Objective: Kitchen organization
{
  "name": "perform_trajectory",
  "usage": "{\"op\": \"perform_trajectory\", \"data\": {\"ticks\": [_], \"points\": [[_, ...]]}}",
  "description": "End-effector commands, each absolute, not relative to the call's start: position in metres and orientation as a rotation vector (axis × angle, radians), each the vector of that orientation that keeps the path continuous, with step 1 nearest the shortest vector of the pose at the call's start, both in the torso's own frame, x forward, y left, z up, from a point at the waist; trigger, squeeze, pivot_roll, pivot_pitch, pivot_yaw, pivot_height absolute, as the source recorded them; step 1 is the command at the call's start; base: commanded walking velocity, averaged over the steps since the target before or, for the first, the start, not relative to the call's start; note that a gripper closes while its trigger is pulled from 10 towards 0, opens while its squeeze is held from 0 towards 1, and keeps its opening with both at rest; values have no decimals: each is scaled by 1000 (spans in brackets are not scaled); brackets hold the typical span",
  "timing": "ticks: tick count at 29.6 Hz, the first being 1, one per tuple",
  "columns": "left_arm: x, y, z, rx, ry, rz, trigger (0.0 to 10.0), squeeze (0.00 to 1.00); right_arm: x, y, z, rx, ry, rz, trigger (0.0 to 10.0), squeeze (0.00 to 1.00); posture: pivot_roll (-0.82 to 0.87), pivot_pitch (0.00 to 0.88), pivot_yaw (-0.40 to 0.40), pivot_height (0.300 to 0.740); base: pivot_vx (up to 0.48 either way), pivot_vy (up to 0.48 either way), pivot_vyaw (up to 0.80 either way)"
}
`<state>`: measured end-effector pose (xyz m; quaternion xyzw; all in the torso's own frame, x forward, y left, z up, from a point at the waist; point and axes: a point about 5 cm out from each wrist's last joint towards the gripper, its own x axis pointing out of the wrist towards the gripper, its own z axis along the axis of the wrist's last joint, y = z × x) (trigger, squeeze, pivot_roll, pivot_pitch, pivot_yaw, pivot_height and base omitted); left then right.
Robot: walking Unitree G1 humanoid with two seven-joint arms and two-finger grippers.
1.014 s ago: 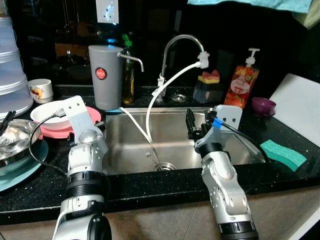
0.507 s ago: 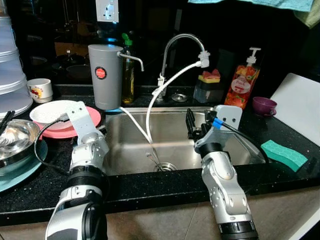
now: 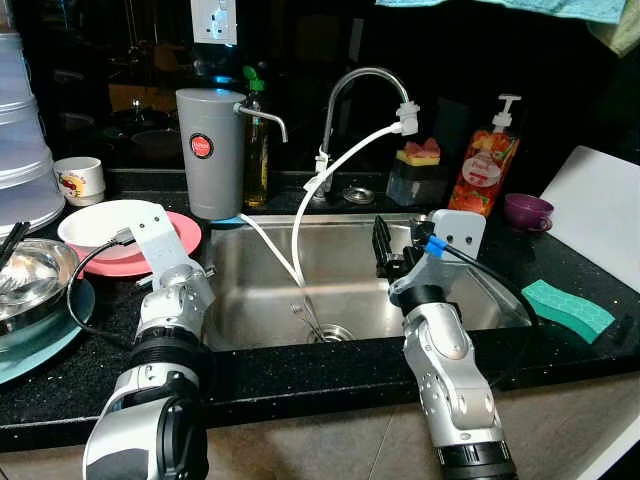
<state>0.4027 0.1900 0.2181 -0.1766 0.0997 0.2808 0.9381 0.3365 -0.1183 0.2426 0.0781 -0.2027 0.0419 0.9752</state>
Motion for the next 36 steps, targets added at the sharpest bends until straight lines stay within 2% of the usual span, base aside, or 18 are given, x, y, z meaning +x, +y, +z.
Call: {"op": "perform_trajectory", "data": {"ticks": [1, 4, 5, 6, 12, 17, 23, 26, 27, 31, 33, 36], "points": [[402, 190, 222, -381, 190, 580, 0, 0, 337, -117, 243, 152, -412, 86, 10000, 0, 191, 0, -86, 740, 0, 0, 0], [401, 189, 223, -387, 187, 581, 0, 0, 337, -117, 243, 152, -412, 86, 10000, 0, 190, 0, -87, 740, 0, 0, 0], [399, 187, 223, -390, 187, 586, 9098, 0, 337, -117, 243, 152, -412, 86, 10000, 0, 190, 0, -87, 740, 0, 0, 0], [396, 184, 224, -392, 185, 587, 10000, 0, 337, -118, 243, 152, -412, 85, 10000, 0, 190, 0, -87, 740, 0, 0, 0], [391, 173, 228, -402, 176, 535, 10000, 0, 337, -118, 243, 152, -411, 83, 10000, 0, 193, 0, -90, 740, 0, 0, 0], [388, 151, 242, -387, 113, 344, 10000, 0, 337, -118, 242, 154, -407, 84, 10000, 0, 197, 2, -91, 740, 0, 0, 0], [384, 145, 246, -365, 88, 253, 10000, 0, 337, -118, 242, 156, -406, 83, 10000, 0, 197, 3, -92, 740, 0, 0, 0], [380, 142, 250, -305, 47, 212, 10000, 0, 337, -119, 242, 156, -405, 82, 10000, 0, 197, 5, -93, 740, 0, 0, 0], [375, 138, 252, -229, 19, 164, 10000, 0, 337, -119, 242, 156, -405, 81, 10000, 0, 196, 4, -92, 740, 0, 0, 0], [370, 128, 245, -113, 32, 65, 10000, 0, 337, -119, 242, 156, -406, 78, 10000, 0, 194, 4, -90, 740, 0, 0, 0], [365, 120, 225, 41, 122, -36, 10000, 0, 337, -120, 241, 156, -405, 75, 10000, 0, 194, 4, -90, 740, 0, 0, 0], [362, 119, 213, 82, 186, -71, 10000, 0, 337, -120, 241, 156, -405, 74, 10000, 0, 194, 4, -90, 740, 0, 0, 0]]}}
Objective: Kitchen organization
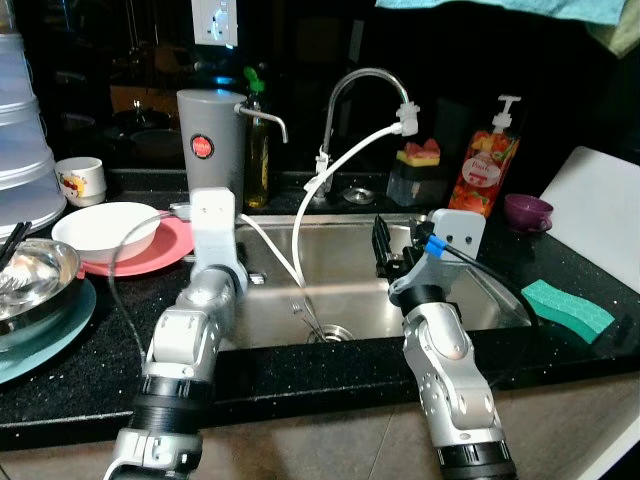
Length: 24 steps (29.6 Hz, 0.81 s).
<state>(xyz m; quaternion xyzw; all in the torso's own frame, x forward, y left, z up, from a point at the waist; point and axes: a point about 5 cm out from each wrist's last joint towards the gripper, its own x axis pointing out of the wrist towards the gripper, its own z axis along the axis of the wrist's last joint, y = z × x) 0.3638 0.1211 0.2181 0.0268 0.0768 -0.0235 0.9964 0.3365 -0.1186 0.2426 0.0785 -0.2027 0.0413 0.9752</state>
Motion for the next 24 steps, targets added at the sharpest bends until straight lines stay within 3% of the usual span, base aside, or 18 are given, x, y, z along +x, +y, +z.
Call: {"op": "perform_trajectory", "data": {"ticks": [1, 6, 7, 8, 15, 16, 24], "points": [[361, 117, 205, 102, 234, -124, 10000, 0, 337, -121, 241, 156, -405, 74, 10000, 0, 198, 8, -92, 740, 0, 0, 0], [366, 117, 197, 164, 246, -210, 10000, 0, 338, -119, 242, 159, -405, 79, 10000, 0, 200, 8, -95, 740, 0, 0, 0], [372, 119, 199, 202, 219, -213, 10000, 86, 338, -119, 242, 160, -406, 81, 10000, 0, 202, 4, -97, 740, 0, 0, 0], [381, 121, 204, 243, 174, -228, 10000, 1000, 338, -117, 242, 162, -408, 84, 10000, 0, 202, 2, -97, 740, 0, 0, 0], [385, 119, 210, 277, 164, -307, 10000, 1000, 338, -118, 244, 161, -415, 79, 10000, 0, 186, 0, -90, 740, 0, 0, 0], [383, 118, 214, 275, 141, -319, 10000, 0, 338, -119, 244, 161, -416, 74, 10000, 0, 186, 0, -90, 740, 0, 0, 0], [380, 130, 233, 266, 11, -231, 10000, 0, 336, -121, 243, 161, -415, 68, 10000, 0, 183, 0, -90, 740, 0, 0, 0]]}}
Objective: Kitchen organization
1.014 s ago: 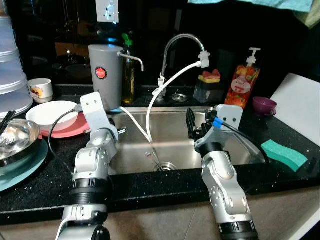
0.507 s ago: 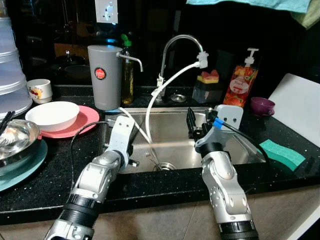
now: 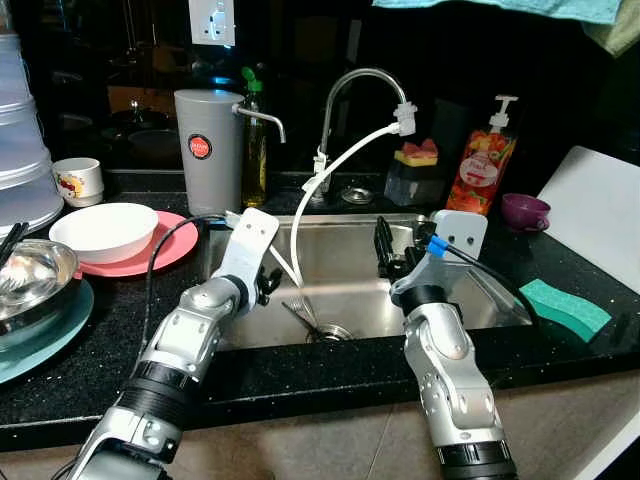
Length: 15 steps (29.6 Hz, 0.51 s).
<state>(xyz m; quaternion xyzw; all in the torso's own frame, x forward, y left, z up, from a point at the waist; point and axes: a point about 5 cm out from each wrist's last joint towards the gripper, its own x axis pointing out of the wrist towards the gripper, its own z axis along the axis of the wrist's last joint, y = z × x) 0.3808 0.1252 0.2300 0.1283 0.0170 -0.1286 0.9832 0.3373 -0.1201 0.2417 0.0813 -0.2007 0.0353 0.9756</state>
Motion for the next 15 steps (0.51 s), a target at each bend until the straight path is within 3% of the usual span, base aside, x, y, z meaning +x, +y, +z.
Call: {"op": "perform_trajectory", "data": {"ticks": [1, 10, 14, 15], "points": [[380, 133, 235, 262, -3, -209, 10000, 0, 336, -121, 243, 161, -416, 69, 10000, 0, 187, 0, -93, 740, 0, 0, 0], [358, 161, 251, 368, -76, -36, 10000, 0, 333, -112, 249, 199, -440, 150, 10000, 0, 197, 6, -98, 740, 0, 0, 0], [351, 167, 252, 388, -84, -19, 10000, 0, 326, -97, 255, 255, -448, 295, 10000, 0, 197, 6, -98, 740, 0, 0, 0], [346, 170, 253, 393, -91, -26, 10000, 0, 316, -79, 255, 237, -437, 452, 10000, 0, 197, 6, -98, 740, 0, 0, 0]]}}
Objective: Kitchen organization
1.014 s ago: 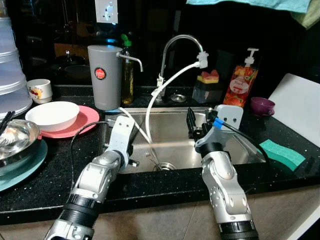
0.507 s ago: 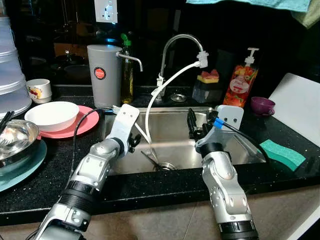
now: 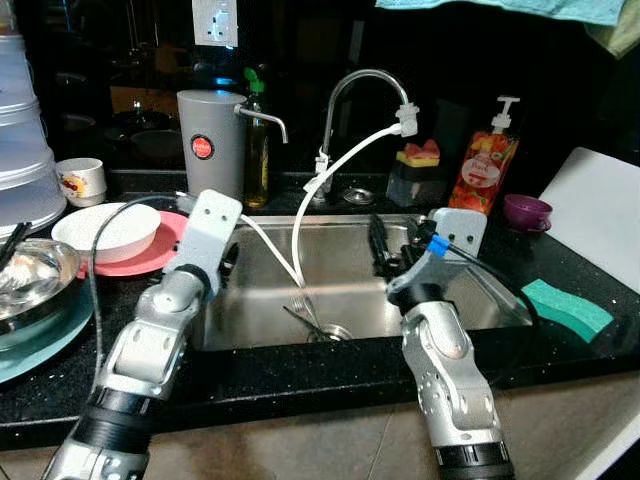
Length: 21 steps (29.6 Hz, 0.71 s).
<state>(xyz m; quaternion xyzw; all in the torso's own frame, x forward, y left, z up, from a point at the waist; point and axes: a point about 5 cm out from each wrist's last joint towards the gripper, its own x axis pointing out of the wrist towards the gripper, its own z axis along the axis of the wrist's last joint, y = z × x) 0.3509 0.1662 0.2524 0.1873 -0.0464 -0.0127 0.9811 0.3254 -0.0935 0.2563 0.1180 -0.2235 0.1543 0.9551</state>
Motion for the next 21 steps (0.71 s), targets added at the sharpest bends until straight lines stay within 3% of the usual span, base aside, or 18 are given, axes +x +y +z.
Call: {"op": "perform_trajectory", "data": {"ticks": [1, 8, 11, 15, 21], "points": [[346, 170, 253, 393, -91, -26, 10000, 0, 316, -79, 255, 237, -437, 452, 10000, 0, 197, 6, -98, 740, 0, 0, 0], [343, 192, 262, 402, -82, 20, 10000, 0, 300, -43, 225, 46, -273, 709, 10000, 0, 215, 12, -95, 740, 0, 0, 0], [350, 217, 274, 464, -41, 90, 10000, 0, 296, -34, 212, -77, -221, 816, 10000, 0, 218, 5, -93, 740, 0, 0, 0], [362, 246, 279, 562, 61, 97, 10000, 0, 300, -34, 218, -79, -224, 832, 10000, 0, 227, 0, -97, 740, 0, 0, 0], [374, 265, 279, 618, 152, 56, 10000, 0, 307, -37, 229, -59, -251, 810, 10000, 0, 230, 0, -91, 740, 0, 0, 0]]}}
